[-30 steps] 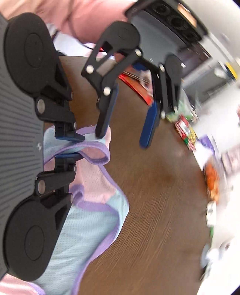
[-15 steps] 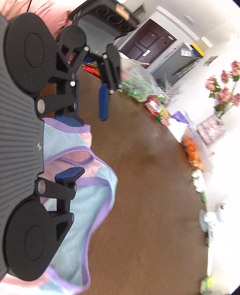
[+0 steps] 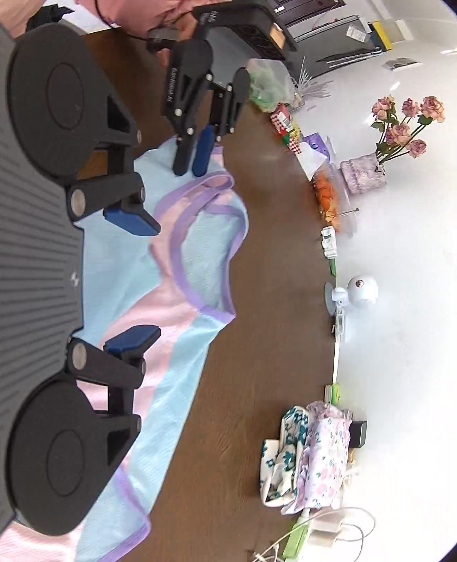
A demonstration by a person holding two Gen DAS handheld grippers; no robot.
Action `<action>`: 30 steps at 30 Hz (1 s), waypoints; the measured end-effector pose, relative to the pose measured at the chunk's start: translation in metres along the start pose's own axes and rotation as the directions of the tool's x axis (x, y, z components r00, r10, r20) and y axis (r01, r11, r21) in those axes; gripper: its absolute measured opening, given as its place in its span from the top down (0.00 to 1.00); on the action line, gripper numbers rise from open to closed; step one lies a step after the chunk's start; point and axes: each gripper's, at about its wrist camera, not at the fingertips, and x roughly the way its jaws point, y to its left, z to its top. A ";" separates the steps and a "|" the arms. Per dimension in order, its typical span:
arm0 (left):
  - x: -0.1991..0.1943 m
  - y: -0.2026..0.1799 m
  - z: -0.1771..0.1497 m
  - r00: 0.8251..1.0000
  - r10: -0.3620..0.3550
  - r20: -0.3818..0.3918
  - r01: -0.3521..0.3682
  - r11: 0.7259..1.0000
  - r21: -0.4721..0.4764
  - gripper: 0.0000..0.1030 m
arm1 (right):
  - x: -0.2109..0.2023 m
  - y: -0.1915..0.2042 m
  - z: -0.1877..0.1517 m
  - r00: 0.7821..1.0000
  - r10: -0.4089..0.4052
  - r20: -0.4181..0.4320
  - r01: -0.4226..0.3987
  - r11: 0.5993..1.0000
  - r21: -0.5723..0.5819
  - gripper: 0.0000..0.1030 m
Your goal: Fold clothes
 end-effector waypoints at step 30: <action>0.038 -0.088 0.081 0.996 -0.041 -0.078 0.042 0.999 0.013 0.66 | -0.106 -0.101 -0.095 0.981 -0.173 0.083 0.159 0.974 0.160 0.48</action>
